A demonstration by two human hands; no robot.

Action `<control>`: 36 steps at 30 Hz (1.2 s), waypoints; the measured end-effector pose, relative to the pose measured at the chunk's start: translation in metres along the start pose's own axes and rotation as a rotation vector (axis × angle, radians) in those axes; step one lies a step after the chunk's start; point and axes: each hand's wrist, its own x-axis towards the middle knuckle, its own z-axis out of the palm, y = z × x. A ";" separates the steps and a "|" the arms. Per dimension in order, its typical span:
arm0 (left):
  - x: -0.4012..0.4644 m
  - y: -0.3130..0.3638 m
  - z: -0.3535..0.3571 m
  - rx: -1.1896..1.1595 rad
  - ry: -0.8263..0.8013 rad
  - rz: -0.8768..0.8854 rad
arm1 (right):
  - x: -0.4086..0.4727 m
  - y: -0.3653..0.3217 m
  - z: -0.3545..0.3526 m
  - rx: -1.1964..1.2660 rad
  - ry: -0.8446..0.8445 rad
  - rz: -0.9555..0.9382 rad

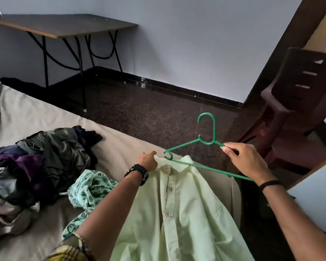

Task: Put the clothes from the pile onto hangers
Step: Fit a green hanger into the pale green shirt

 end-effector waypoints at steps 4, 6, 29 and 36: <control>0.000 -0.001 -0.002 -0.126 0.057 0.089 | 0.028 0.000 -0.004 -0.086 -0.112 -0.092; -0.005 -0.001 -0.003 -0.199 0.114 0.138 | 0.037 -0.004 -0.003 -0.127 -0.149 -0.124; -0.088 0.022 -0.099 -0.609 -0.051 0.392 | 0.037 -0.065 0.046 0.448 -0.391 -0.120; -0.085 0.009 -0.102 -0.359 0.215 0.274 | 0.040 -0.091 0.069 0.151 -0.014 -0.307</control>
